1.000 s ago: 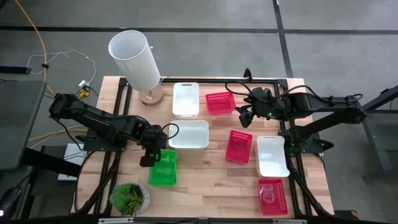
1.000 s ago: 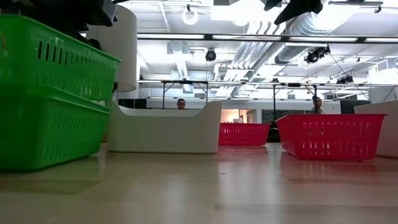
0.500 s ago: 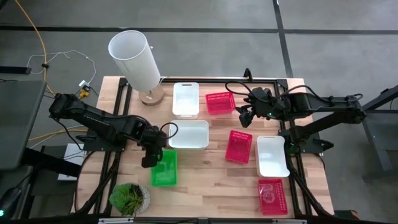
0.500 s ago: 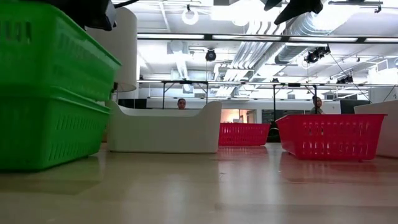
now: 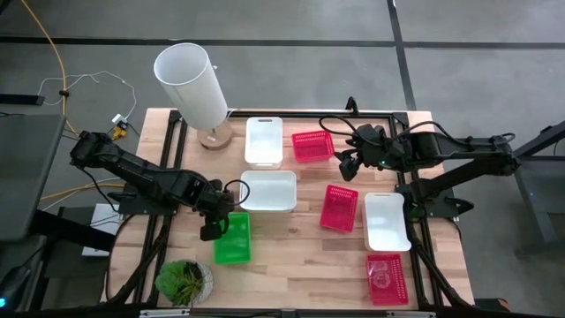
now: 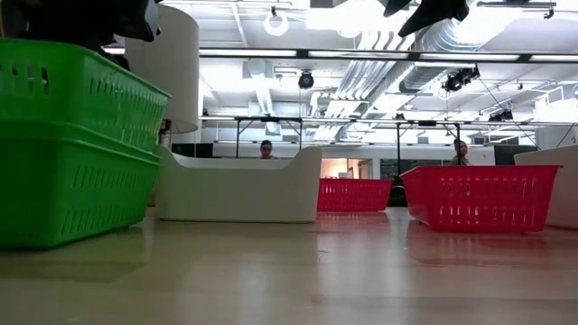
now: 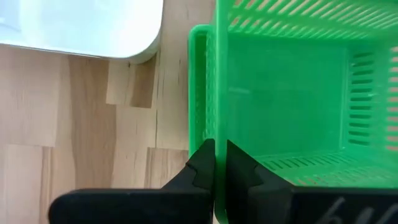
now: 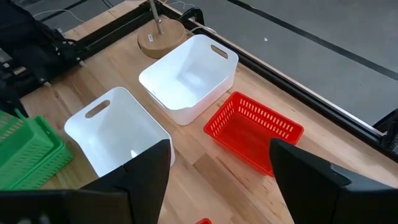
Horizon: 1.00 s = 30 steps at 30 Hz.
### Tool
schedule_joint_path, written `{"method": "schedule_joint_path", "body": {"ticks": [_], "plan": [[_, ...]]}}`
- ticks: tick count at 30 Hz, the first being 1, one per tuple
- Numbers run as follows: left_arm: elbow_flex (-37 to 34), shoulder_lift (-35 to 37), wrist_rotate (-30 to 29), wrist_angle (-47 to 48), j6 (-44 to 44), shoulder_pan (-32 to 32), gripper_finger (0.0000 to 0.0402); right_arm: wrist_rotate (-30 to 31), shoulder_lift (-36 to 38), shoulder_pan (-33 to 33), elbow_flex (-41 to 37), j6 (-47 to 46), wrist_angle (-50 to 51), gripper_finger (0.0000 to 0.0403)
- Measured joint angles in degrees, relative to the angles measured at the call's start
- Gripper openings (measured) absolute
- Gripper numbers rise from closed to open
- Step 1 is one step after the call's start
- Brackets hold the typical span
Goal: Stack baskets by color
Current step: Stack the top green bin on the bottom green bins
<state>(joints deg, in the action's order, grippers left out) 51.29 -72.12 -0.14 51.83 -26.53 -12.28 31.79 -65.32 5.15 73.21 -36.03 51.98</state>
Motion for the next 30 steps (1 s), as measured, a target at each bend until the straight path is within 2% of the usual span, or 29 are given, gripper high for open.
{"method": "schedule_joint_path", "body": {"ticks": [5,9,18,24,27,30], "plan": [[0.0,0.0,-0.6,-0.2,0.1,-0.2,0.0003,0.0,0.0,0.0,0.0,0.0,0.0,0.0259],[0.0,0.0,-0.5,-0.3,0.1,-0.2,0.002,0.0,0.0,0.0,0.0,0.0,0.0,0.0259],[0.1,0.0,1.2,-0.2,-2.3,-0.2,0.0115,0.0,0.0,0.0,-0.1,0.0,0.0,0.0259],[4.7,1.4,2.1,0.4,-0.6,-0.2,0.0167,0.0,0.0,0.0,-0.1,0.0,0.0,0.0259],[6.9,3.1,-0.5,0.3,0.6,-0.1,0.0175,0.0,0.0,0.0,-0.1,0.0,-0.2,0.0259],[6.8,4.3,-2.3,-0.1,1.1,-0.4,0.0159,0.0,0.0,0.0,-0.1,0.0,-0.2,0.0259]]}}
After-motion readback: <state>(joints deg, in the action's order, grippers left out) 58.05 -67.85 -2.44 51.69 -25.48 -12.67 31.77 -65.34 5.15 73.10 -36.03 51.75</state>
